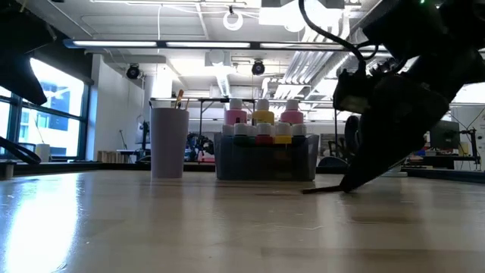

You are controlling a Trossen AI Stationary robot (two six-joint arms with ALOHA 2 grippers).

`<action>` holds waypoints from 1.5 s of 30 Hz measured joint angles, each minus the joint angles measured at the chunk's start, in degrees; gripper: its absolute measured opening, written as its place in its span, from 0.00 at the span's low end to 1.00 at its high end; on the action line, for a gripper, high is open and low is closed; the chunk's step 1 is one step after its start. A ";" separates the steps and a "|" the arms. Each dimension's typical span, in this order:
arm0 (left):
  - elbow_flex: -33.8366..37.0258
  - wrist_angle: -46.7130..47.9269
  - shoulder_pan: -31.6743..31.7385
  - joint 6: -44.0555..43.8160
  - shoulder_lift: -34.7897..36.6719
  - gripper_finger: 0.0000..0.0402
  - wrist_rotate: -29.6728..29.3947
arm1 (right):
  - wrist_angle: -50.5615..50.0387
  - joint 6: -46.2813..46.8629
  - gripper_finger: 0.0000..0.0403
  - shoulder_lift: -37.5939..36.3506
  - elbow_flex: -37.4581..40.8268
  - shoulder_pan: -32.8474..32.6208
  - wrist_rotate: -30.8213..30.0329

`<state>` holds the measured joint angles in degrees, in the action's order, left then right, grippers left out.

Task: Pick & Place Paint Supplies
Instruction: Put the silver paint brush into the purple cup

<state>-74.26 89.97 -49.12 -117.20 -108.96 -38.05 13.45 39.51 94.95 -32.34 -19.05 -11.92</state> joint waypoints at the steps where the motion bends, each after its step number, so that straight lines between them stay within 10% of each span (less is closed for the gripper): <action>1: 0.00 0.02 0.00 0.81 0.02 0.00 0.04 | -0.26 0.80 0.00 0.14 -0.04 -0.15 -0.08; 45: 0.02 -2.82 0.00 7.66 0.02 0.00 -3.30 | -11.43 5.53 0.00 -8.45 -3.17 -7.33 -1.29</action>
<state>-74.24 87.15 -49.12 -109.54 -108.95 -41.34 2.02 45.04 86.50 -35.51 -26.38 -13.21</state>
